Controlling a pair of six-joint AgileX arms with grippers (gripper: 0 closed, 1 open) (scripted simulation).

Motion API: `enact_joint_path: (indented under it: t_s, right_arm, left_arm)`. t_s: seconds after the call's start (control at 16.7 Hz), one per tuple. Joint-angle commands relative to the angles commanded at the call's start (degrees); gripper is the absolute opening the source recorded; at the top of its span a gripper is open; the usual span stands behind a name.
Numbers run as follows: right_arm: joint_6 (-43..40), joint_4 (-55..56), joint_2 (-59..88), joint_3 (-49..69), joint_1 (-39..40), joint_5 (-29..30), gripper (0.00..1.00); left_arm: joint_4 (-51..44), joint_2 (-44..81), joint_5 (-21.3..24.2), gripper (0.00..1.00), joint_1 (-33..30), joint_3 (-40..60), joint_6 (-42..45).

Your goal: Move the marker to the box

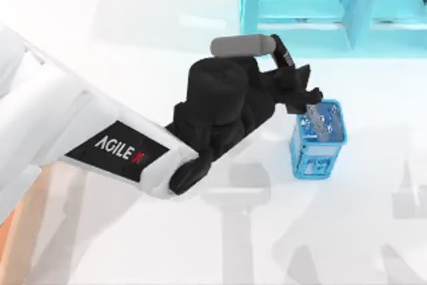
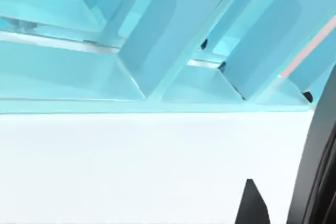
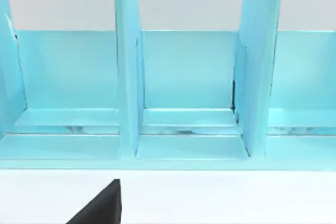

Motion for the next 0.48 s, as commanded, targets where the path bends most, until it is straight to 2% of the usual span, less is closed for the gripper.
enact_joint_path:
  t_s: [0.3, 0.48]
  right_arm:
    - [0.0, 0.0, 0.0, 0.0, 0.0, 0.0, 1.0]
    - [0.0, 0.0, 0.0, 0.0, 0.0, 0.0, 1.0]
  left_arm:
    - [-12.6, -20.2, 8.3, 0.0, 8.5, -5.7, 1.5]
    - [-18.7, -28.1, 12.5, 0.0, 12.6, -8.3, 2.1]
